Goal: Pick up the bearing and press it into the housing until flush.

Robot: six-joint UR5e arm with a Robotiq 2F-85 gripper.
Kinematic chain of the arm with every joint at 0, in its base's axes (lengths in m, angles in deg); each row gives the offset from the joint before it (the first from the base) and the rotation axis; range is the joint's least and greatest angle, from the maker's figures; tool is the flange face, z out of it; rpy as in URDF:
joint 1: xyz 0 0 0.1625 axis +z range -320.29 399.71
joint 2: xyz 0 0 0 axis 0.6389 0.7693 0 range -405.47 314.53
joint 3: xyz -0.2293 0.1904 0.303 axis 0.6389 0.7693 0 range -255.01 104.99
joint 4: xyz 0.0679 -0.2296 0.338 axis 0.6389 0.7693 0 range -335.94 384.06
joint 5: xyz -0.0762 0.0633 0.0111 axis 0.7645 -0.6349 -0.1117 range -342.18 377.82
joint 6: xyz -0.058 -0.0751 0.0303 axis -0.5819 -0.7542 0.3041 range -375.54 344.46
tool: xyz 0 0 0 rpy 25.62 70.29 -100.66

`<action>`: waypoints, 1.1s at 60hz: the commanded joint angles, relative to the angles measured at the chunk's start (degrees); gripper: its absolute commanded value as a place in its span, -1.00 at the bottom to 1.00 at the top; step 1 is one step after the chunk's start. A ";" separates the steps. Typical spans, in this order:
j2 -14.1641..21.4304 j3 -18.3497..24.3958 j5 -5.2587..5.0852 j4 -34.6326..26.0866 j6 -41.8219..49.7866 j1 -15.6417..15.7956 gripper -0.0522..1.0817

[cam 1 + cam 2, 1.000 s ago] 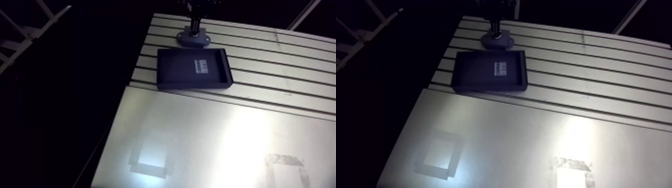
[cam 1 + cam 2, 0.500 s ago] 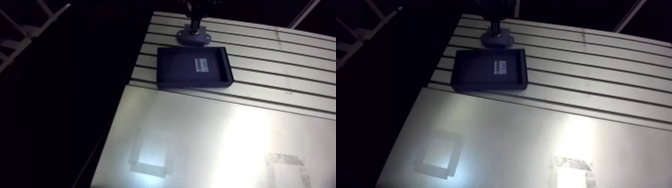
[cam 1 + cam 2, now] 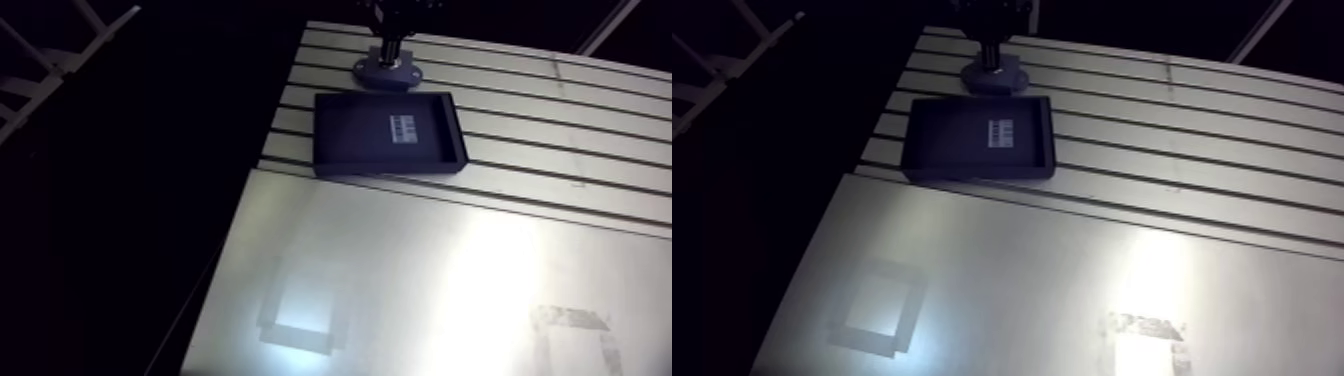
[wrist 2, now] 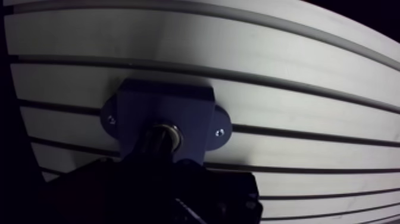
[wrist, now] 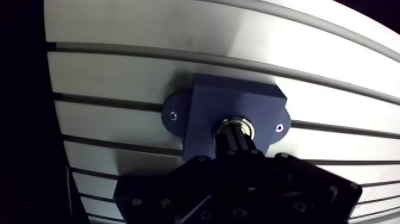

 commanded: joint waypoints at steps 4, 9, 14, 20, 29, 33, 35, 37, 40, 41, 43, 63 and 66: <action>0.01 0.01 0.00 0.08 0.00 -0.08 0.99; 0.01 0.01 0.00 0.08 -0.01 -0.09 0.99; 0.01 0.01 0.00 0.08 0.00 0.00 0.99; 0.01 0.01 0.00 0.08 -0.08 0.00 0.99; 0.01 -0.08 -0.09 0.08 -0.02 0.00 0.99; 0.01 -0.16 0.00 0.08 -0.09 0.00 0.99; 0.01 -0.16 0.00 0.08 -0.09 0.00 0.99; 0.01 -0.24 0.00 0.08 -0.09 0.00 0.99; 0.01 -0.25 0.00 0.08 -0.02 0.00 0.99; 0.01 -0.25 0.00 0.08 -0.02 0.00 0.99; 0.01 -0.25 0.00 0.08 -0.08 0.00 0.99; 0.01 -0.42 0.00 0.08 -0.09 0.00 0.98; 0.01 -0.35 0.00 0.08 -0.09 0.00 0.99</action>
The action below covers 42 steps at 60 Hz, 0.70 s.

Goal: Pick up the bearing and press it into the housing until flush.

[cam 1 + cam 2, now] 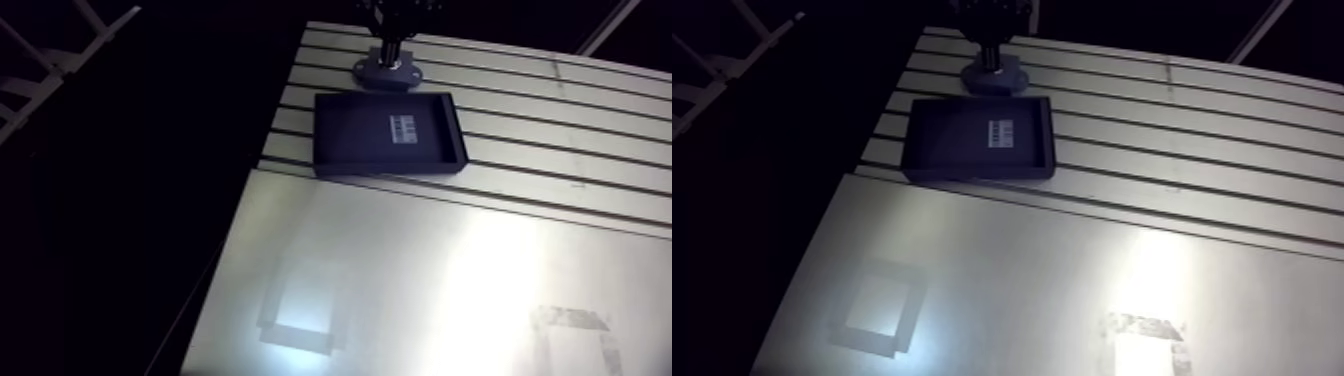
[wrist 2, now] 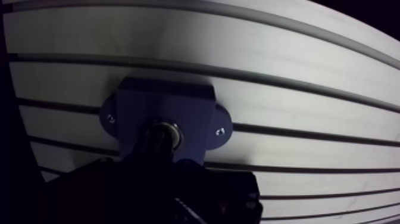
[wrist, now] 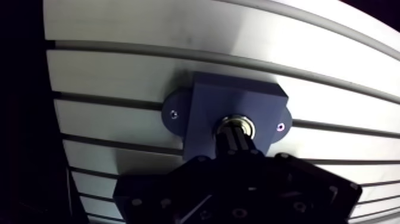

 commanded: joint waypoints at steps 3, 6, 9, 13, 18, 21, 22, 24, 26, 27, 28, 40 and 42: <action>-0.01 -0.04 0.00 0.00 -0.04 0.00 0.98; -0.01 -0.04 0.00 0.00 -0.04 0.00 0.98; -0.08 -0.04 0.00 0.00 -0.04 0.00 0.98; -0.10 -0.05 0.00 0.00 -0.04 0.00 0.98; -0.10 -0.04 0.00 0.00 -0.04 0.00 0.98; -0.10 -0.11 0.00 0.00 -0.04 0.00 0.98; -0.10 -0.12 0.00 0.00 -0.04 0.00 0.98; -0.17 -0.13 0.00 0.00 -0.04 0.00 0.98; -0.18 -0.13 0.00 0.00 -0.04 0.00 0.98; -0.18 -0.13 0.00 0.00 -0.04 0.00 0.98; -0.18 -0.05 0.08 0.00 -0.04 0.00 0.98; -0.18 -0.04 0.09 0.07 -0.04 0.00 0.98; -0.18 -0.04 0.09 0.01 -0.04 0.00 0.98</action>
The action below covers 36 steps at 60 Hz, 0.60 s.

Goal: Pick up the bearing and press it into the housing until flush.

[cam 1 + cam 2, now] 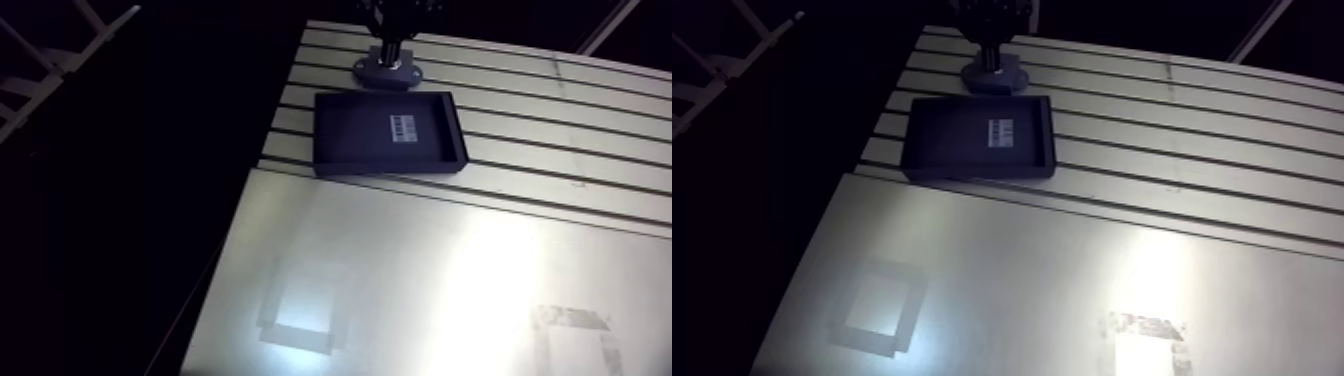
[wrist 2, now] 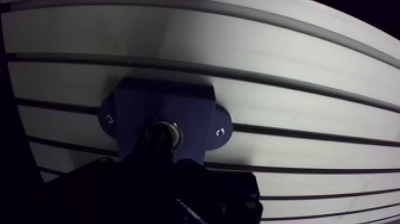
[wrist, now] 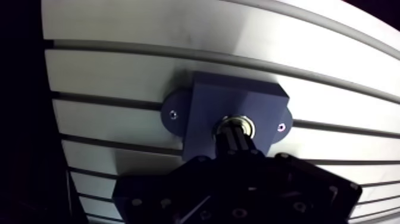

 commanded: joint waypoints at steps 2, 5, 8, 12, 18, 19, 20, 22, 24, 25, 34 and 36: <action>-0.03 0.02 0.03 0.00 0.00 -0.01 0.98; -0.03 0.02 0.03 0.07 0.00 -0.01 0.98; -0.03 0.02 0.03 0.01 0.00 -0.01 0.98; -0.03 0.02 0.03 0.08 -0.01 -0.01 0.98; -0.03 0.02 0.03 0.01 -0.08 -0.01 0.98; -0.03 0.02 0.03 0.01 -0.08 -0.01 0.98; -0.03 0.02 0.11 0.07 -0.09 -0.01 0.98; -0.03 0.02 0.04 0.01 -0.09 -0.01 0.98; -0.03 0.02 0.04 0.00 -0.09 -0.01 0.98; -0.11 0.02 0.11 0.00 -0.09 -0.01 0.98; -0.12 0.11 0.03 0.00 -0.09 -0.01 0.98; -0.12 0.11 0.03 0.07 -0.09 -0.01 0.98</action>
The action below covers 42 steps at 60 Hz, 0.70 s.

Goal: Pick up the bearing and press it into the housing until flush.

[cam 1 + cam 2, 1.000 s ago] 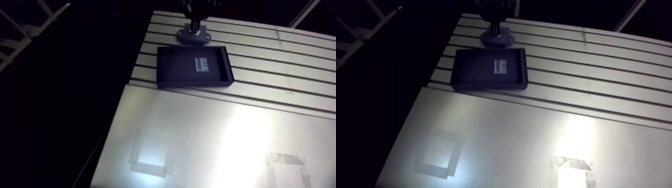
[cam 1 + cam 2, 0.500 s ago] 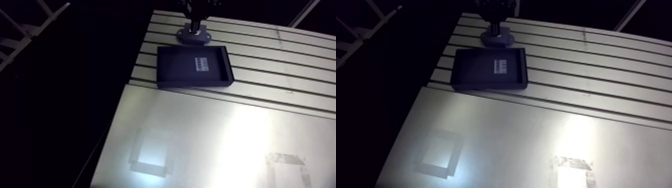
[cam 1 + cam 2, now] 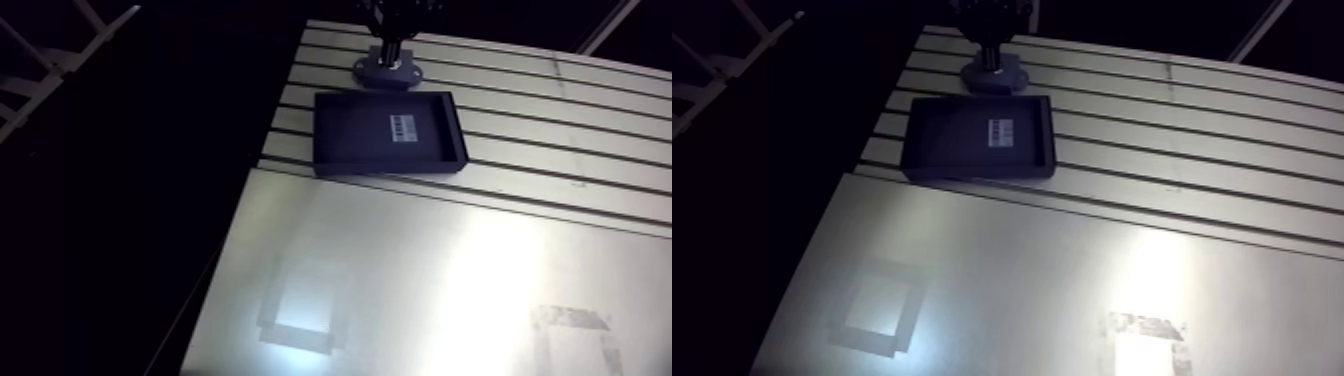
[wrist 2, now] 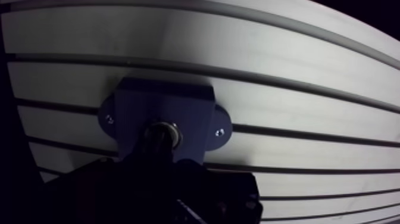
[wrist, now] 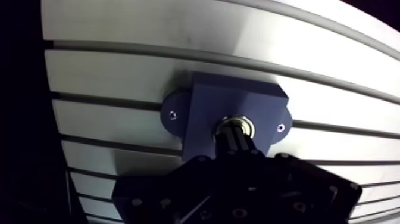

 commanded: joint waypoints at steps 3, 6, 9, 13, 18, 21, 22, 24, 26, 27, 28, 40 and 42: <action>-0.07 0.06 -0.03 -0.03 -0.01 0.00 0.98; -0.07 -0.02 -0.03 0.05 -0.01 0.00 0.98; -0.07 -0.02 -0.03 -0.02 -0.01 0.00 0.98; -0.07 -0.02 -0.03 0.04 -0.01 0.00 0.98; 0.01 0.06 -0.03 0.04 -0.01 0.00 0.98; 0.02 0.06 -0.03 -0.02 -0.01 0.00 0.98; 0.02 0.06 -0.10 -0.03 -0.01 0.00 0.98; 0.02 0.06 -0.11 -0.04 -0.01 0.00 0.98; 0.02 0.06 -0.11 -0.04 -0.01 0.00 0.98; 0.02 0.06 -0.11 -0.04 -0.01 0.00 0.98; 0.02 0.14 -0.11 -0.04 -0.01 -0.07 0.98; 0.43 0.33 -0.13 -0.12 -0.01 0.07 0.98; 0.68 0.25 -0.12 -0.20 0.06 0.09 0.98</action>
